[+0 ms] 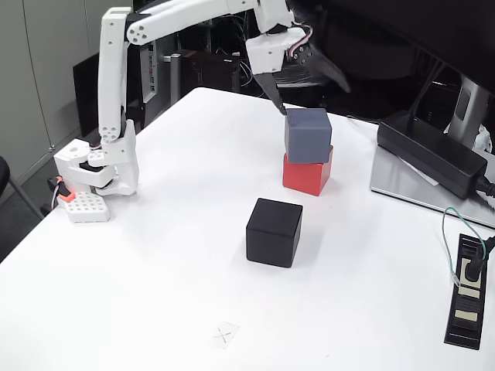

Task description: Stack the three blocks in an ordered color.

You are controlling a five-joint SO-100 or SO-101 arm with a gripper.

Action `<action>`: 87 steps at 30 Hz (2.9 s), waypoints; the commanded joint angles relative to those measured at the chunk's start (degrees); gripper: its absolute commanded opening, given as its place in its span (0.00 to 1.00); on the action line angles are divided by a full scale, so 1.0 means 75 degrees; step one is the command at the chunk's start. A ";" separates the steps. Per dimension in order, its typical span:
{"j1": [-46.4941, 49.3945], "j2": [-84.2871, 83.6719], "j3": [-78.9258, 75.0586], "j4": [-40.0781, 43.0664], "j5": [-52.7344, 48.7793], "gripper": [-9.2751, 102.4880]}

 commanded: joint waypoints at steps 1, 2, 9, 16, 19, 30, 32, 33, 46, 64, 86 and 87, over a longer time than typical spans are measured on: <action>0.0305 0.0902 0.0352 0.0000 -0.0117 0.46; 0.0410 0.1102 0.0598 0.0000 -0.0129 0.46; 0.1535 0.2051 0.2695 0.0000 -0.1219 0.46; 0.3070 0.2062 0.3457 -0.0047 -0.2109 0.46; 0.3645 0.2062 0.3539 -0.0047 -0.2437 0.46; 0.4441 0.1230 0.3902 -0.1348 -0.2906 0.46; 0.4441 0.1020 0.4031 -0.1512 -0.2895 0.46; 0.4441 0.0902 0.4078 -0.1605 -0.2906 0.46; 0.4418 -0.0844 0.4043 -0.2672 -0.2824 0.46; 0.4406 -0.1066 0.4031 -0.2848 -0.2812 0.22; 0.3832 -0.1031 0.0211 0.0059 -0.2789 0.07; 0.3832 -0.1020 -0.0117 0.0047 -0.2730 0.07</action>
